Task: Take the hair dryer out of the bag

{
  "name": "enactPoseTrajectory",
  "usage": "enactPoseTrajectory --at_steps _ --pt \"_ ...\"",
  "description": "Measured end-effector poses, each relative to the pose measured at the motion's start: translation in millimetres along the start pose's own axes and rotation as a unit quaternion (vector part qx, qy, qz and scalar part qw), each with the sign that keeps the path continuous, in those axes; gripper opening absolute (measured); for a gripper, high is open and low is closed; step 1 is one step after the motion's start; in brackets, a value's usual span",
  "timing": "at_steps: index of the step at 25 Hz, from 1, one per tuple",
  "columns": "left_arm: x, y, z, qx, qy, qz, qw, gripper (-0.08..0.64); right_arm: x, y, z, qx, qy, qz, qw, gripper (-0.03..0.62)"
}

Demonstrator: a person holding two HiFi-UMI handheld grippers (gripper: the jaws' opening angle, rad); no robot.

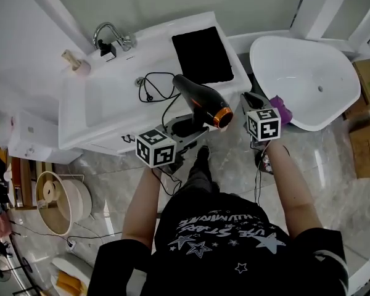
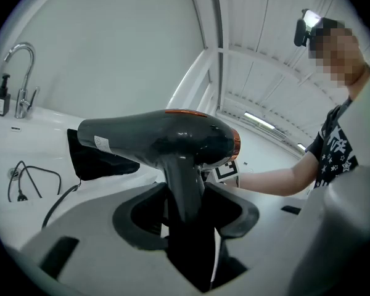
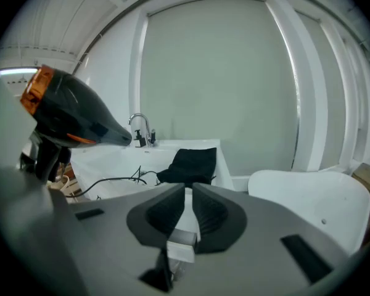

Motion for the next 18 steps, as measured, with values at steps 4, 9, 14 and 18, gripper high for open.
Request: enactPoseTrajectory --at_steps 4,9,14,18 --pt "-12.0 3.6 -9.4 -0.009 -0.015 -0.018 0.9997 0.197 -21.2 -5.9 13.1 0.016 -0.007 -0.028 0.999 0.008" --pt "-23.4 14.4 -21.7 -0.006 -0.02 -0.023 0.9995 0.197 -45.1 -5.6 39.2 0.022 -0.038 -0.045 0.998 0.006" --pt "-39.7 23.5 -30.8 -0.003 -0.014 -0.025 0.9996 0.196 -64.8 -6.5 58.6 0.038 -0.04 -0.062 0.997 0.006" --pt "-53.7 35.0 -32.2 -0.006 -0.008 -0.019 0.9998 0.196 -71.0 -3.7 75.8 0.037 -0.032 -0.058 0.997 0.006"
Point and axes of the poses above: the fingertips, and each gripper's own axes: x forward along the fingers, z to its left, y out of its underside, the point moved 1 cm from there along -x, backward along the fingers, and after that the axes turned 6 degrees about -x, right-handed, at the moved point
